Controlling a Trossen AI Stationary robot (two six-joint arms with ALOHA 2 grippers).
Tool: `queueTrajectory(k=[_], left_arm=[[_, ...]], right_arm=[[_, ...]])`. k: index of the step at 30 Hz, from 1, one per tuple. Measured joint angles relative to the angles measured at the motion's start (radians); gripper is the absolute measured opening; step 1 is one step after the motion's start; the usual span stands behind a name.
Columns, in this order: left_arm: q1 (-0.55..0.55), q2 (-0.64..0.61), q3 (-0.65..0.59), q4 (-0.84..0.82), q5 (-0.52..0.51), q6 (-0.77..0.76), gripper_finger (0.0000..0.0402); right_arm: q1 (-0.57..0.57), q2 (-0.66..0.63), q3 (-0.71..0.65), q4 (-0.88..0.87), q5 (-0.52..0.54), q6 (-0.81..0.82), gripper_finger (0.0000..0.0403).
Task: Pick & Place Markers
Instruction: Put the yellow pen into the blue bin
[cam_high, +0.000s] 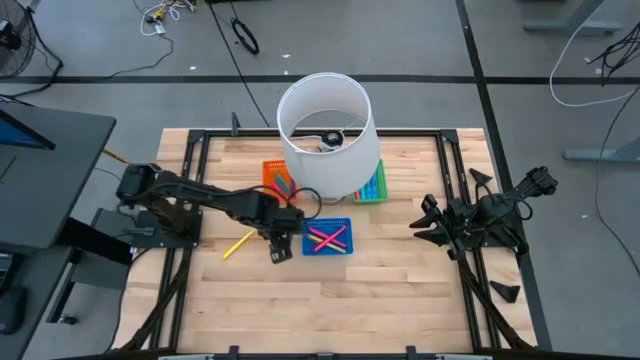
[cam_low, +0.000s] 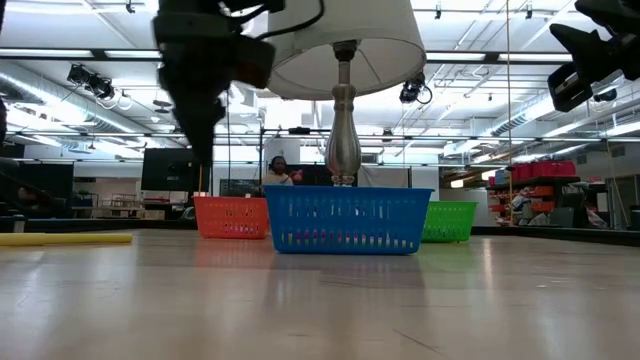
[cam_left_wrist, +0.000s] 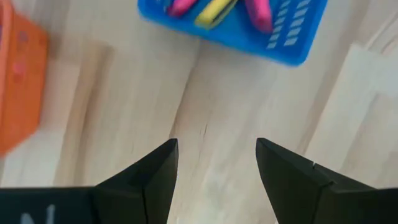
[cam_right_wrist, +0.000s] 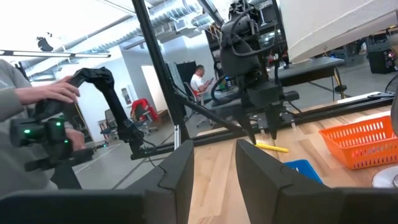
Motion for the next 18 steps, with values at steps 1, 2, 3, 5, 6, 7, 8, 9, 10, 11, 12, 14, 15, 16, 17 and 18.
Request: queueTrajectory(k=[1,2,3,5,6,7,8,9,10,11,12,14,15,16,17,18], left_arm=[[0.002,-0.017,-0.029,0.01,0.001,-0.008,0.0223],[0.005,-0.034,-0.057,0.021,0.002,-0.018,0.0223],[0.007,-0.052,-0.086,0.026,0.004,-0.02,0.0223],[0.015,-0.082,-0.135,0.042,0.015,-0.031,0.0223],[0.02,-0.097,-0.16,0.055,0.025,-0.044,0.0223],[0.025,-0.112,-0.184,0.059,0.033,-0.05,0.0223],[0.031,-0.127,-0.206,0.065,0.038,-0.058,0.0223],[0.036,-0.143,-0.228,0.074,0.042,-0.07,0.0223],[0.041,-0.157,-0.248,0.08,0.045,-0.078,0.0223],[0.047,-0.17,-0.266,0.088,0.046,-0.088,0.0223],[0.052,-0.185,-0.284,0.088,0.046,-0.097,0.0223],[0.066,-0.216,-0.317,0.086,0.046,-0.103,0.0223],[0.072,-0.23,-0.332,0.088,0.045,-0.103,0.0223],[0.08,-0.245,-0.348,0.088,0.045,-0.104,0.0223],[0.087,-0.26,-0.364,0.087,0.045,-0.104,0.0223],[0.094,-0.277,-0.378,0.085,0.045,-0.104,0.0223]], right_arm=[[0.0,0.0,0.0,0.0,0.0,0.0,0.0119],[0.0,0.0,0.0,0.0,0.0,0.0,0.0119],[0.0,0.0,0.0,0.0,0.0,0.0,0.0119],[0.0,0.0,0.0,0.001,0.0,0.0,0.0119],[0.0,0.0,0.0,0.001,0.0,0.0,0.0119],[0.0,0.0,0.0,0.0,0.0,0.0,0.0119],[0.0,0.0,0.0,0.001,0.0,0.0,0.0119],[0.0,0.0,0.0,0.001,0.0,0.0,0.0119],[0.0,0.0,0.0,0.001,0.0,0.0,0.0119],[0.0,0.0,0.0,0.0,0.0,0.0,0.0119],[0.0,0.0,0.0,0.0,0.0,0.0,0.0119],[0.0,0.0,0.0,0.0,0.0,0.0,0.0119],[0.0,0.0,0.0,0.001,0.0,0.0,0.0119],[0.0,0.0,0.0,0.001,0.0,0.0,0.0119],[0.0,0.0,0.0,0.0,0.0,0.0,0.0119],[0.0,0.0,0.0,0.0,0.0,0.0,0.0119]])
